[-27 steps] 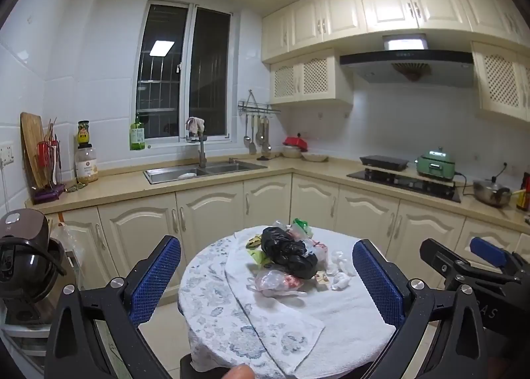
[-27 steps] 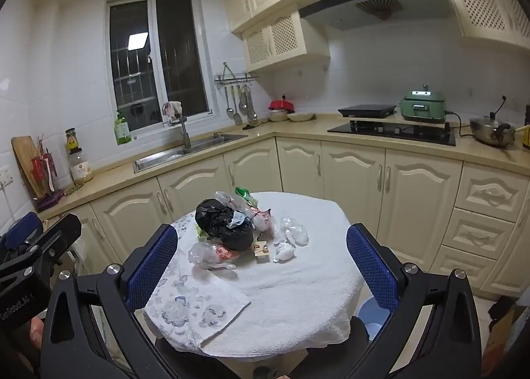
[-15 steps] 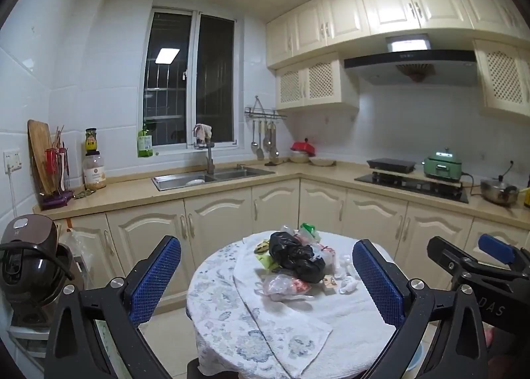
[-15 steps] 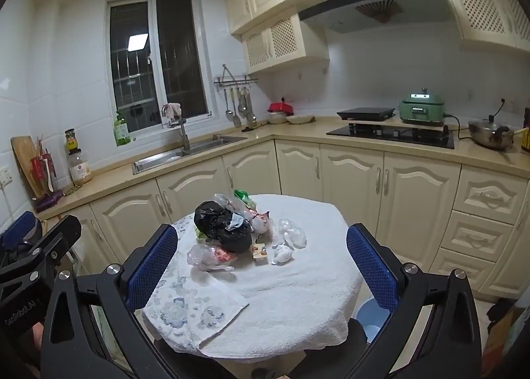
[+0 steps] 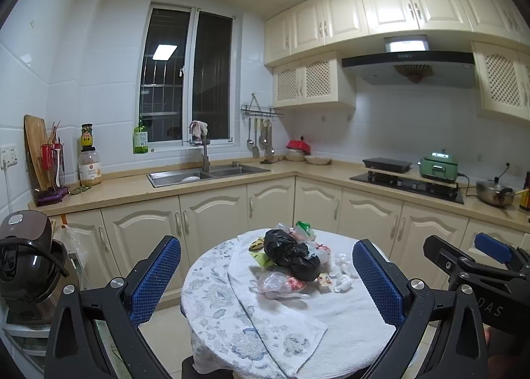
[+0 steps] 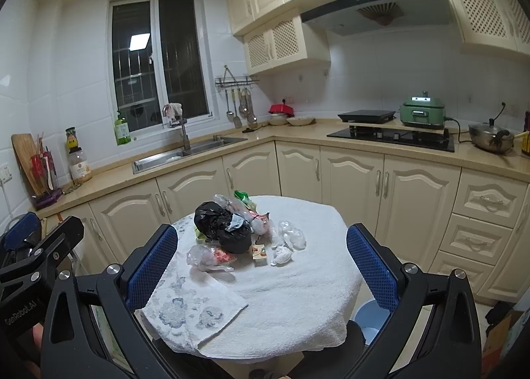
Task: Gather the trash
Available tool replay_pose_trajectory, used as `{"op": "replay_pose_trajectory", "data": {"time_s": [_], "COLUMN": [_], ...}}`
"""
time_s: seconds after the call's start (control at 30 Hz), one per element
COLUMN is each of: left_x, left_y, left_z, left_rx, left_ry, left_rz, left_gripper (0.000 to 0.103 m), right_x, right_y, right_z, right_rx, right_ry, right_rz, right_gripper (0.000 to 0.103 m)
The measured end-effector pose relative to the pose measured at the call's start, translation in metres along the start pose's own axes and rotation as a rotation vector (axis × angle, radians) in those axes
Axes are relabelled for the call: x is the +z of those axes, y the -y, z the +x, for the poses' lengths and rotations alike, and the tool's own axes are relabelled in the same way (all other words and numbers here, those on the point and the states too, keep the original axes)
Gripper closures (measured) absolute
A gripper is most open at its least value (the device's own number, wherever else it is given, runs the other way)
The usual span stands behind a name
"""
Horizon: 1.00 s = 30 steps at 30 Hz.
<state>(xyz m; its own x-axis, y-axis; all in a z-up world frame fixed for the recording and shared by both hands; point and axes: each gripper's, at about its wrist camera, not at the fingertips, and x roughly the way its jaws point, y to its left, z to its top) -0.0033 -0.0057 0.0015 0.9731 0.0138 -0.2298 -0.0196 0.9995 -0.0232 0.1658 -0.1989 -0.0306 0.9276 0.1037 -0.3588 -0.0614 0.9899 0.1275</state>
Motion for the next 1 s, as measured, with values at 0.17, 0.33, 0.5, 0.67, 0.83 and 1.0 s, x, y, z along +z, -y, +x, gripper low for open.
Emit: {"op": "replay_pose_trajectory", "data": {"time_s": [0.17,0.33,0.5,0.67,0.83,1.0], "left_x": [-0.0009,-0.0028,-0.0018,-0.0021,-0.0027,-0.0046], "left_y": [-0.0012,-0.0019,-0.0022,-0.0027,-0.0028,-0.0031], "left_z": [-0.0011,-0.0009,-0.0019,-0.0017,0.0003,0.0061], "left_rx": [-0.003,-0.002,-0.001,-0.001,-0.001,-0.004], "left_ry": [0.003,0.005,0.004,0.001,-0.007,-0.019], "left_rz": [-0.004,-0.007,-0.009,-0.009,-0.010,-0.013], "left_gripper": [0.001,0.001,0.001,0.001,0.001,0.001], "right_x": [0.0005,-0.0003,-0.0014,-0.0016,-0.0020,-0.0033], "right_y": [0.0013,0.0001,-0.0027,-0.0042,-0.0041,-0.0033], "right_z": [-0.0006,-0.0001,0.0004,0.0011,0.0019,0.0058], "right_rx": [0.006,0.003,0.000,-0.003,0.005,0.006], "right_ry": [0.001,0.001,0.004,0.003,0.002,-0.006], "right_rz": [-0.005,-0.005,-0.008,-0.010,-0.006,-0.010], "right_gripper": [0.000,0.000,0.000,0.000,0.000,0.000]}}
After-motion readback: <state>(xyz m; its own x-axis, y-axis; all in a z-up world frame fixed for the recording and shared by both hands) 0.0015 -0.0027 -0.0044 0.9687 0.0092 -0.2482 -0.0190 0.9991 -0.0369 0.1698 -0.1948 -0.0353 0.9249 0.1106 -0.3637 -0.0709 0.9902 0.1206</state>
